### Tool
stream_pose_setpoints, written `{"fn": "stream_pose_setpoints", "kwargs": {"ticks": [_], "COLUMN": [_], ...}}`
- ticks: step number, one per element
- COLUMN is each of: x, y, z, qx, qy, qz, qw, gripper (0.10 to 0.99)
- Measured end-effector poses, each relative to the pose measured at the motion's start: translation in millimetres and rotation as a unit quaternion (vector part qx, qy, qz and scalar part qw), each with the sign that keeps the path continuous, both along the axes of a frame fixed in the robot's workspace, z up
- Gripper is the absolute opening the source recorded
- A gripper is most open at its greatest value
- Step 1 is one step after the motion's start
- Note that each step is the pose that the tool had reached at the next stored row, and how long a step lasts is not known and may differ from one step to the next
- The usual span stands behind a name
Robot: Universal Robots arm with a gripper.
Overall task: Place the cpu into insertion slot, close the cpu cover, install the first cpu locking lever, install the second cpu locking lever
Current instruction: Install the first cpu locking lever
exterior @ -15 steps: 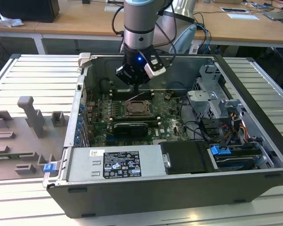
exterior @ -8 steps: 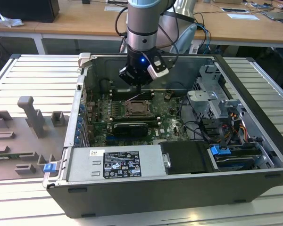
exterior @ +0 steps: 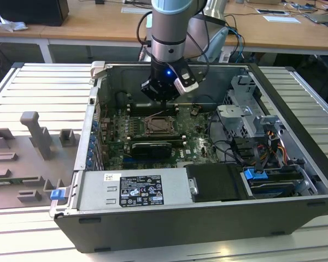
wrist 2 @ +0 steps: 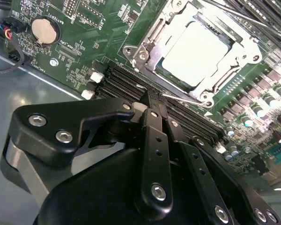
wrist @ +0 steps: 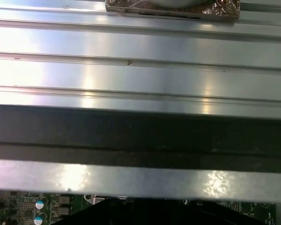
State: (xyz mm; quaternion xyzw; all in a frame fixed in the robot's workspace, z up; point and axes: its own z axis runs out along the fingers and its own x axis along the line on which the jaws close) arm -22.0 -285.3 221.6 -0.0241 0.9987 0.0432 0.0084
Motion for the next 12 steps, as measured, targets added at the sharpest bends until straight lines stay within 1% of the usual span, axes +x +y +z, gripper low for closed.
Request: {"fn": "stream_pose_setpoints", "kwargs": {"ticks": [3, 8, 12], "x": [1.6, 3.3, 3.6], "y": [0.0, 0.0, 0.0], "z": [-5.3, -11.1, -13.7], "qx": [0.0, 0.0, -0.0001], "qy": [0.0, 0.0001, 0.0], "qz": [0.0, 0.0, 0.0], "qw": [1.0, 1.0, 1.0], "gripper": [0.106, 0.106, 0.106]}}
